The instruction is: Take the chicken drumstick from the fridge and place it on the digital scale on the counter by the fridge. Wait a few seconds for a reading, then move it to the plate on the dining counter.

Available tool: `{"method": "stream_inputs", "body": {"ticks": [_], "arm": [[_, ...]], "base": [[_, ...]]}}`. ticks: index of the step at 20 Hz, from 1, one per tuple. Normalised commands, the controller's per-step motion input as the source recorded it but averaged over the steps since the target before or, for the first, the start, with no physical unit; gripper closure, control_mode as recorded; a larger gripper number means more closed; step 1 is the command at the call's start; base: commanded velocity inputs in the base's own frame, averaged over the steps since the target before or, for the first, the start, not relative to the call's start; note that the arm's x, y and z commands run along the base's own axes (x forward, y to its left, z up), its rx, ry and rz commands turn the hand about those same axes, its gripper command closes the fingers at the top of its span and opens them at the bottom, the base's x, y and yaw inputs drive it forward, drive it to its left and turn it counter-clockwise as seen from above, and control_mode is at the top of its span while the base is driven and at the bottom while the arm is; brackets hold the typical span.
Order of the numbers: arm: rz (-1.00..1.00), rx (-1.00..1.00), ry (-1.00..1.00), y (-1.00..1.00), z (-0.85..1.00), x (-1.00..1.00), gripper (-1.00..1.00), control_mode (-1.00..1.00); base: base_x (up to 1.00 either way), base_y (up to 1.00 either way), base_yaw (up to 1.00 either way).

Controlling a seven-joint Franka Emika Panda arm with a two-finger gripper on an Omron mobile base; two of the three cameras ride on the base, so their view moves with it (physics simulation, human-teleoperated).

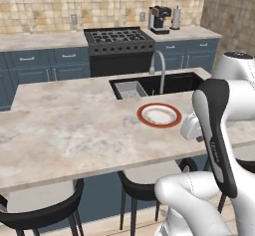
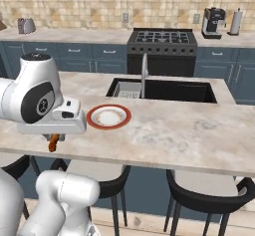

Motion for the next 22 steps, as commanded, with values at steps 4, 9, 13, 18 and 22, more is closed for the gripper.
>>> {"method": "stream_inputs", "body": {"ticks": [4,9,13,18,22], "arm": [[0.0,0.0,0.0,0.0,0.0,0.0,1.0,1.0],[0.0,0.0,0.0,0.0,0.0,0.0,1.0,1.0],[0.0,0.0,0.0,0.0,0.0,0.0,1.0,1.0],[0.0,0.0,0.0,0.0,0.0,0.0,1.0,1.0],[0.0,0.0,0.0,0.0,0.0,0.0,1.0,-1.0]], "base": [[0.44,0.0,0.0],[0.46,-0.01,0.0],[0.0,0.0,0.0],[0.0,0.0,0.0],[0.0,0.0,0.0]]}}
